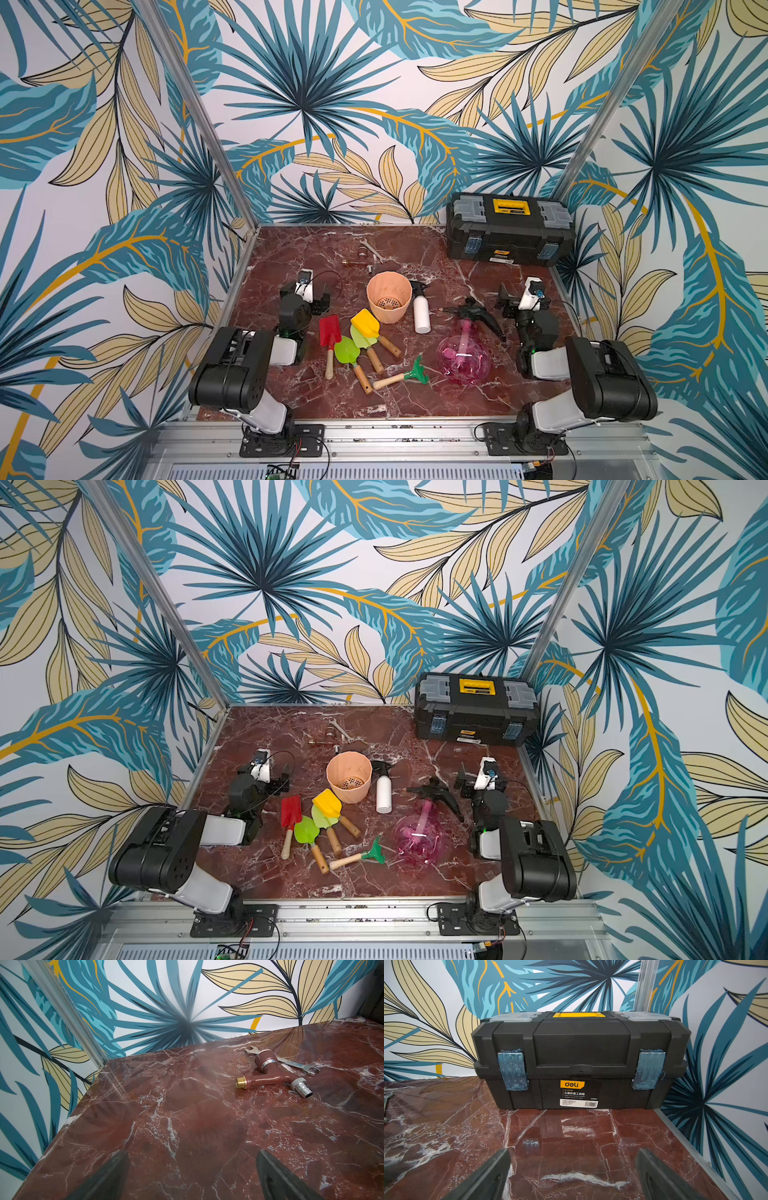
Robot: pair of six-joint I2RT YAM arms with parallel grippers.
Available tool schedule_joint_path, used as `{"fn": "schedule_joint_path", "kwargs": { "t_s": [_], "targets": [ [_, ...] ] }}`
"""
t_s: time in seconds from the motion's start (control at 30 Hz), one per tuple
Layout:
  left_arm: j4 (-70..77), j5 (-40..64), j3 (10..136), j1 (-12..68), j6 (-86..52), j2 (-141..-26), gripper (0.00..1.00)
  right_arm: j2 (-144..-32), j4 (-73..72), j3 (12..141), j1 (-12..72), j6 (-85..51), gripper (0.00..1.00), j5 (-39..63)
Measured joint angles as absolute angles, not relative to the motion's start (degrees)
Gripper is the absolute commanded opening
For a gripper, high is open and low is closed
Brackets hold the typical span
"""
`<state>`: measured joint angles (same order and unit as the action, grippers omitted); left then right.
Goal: Organize the gardening tools
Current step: Pick up the gardening tool from the center of the board.
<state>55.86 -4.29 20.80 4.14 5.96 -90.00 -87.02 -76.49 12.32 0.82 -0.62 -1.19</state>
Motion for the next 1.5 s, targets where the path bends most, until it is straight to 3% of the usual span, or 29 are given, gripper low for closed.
{"fn": "schedule_joint_path", "kwargs": {
  "t_s": [0.7, 1.0, 1.2, 1.5],
  "targets": [
    [55.9, -4.3, 20.8, 4.1, 6.0, -90.0, 1.0, -85.8, -72.1, 14.0, 0.8, -0.2, 0.99, 0.1],
    [54.2, -4.8, 17.1, 4.1, 5.9, -79.1, 1.0, -73.6, -36.4, 33.0, 1.1, -3.6, 0.99, 4.1],
    [45.3, -4.6, 19.6, 4.1, 5.3, -71.0, 1.0, -73.3, -6.0, 47.1, 2.0, -11.6, 0.99, 9.3],
    [34.9, -3.0, 22.7, 4.1, 2.2, -67.5, 1.0, -77.5, 27.6, 55.4, 2.9, -13.9, 0.99, 12.1]
  ]
}}
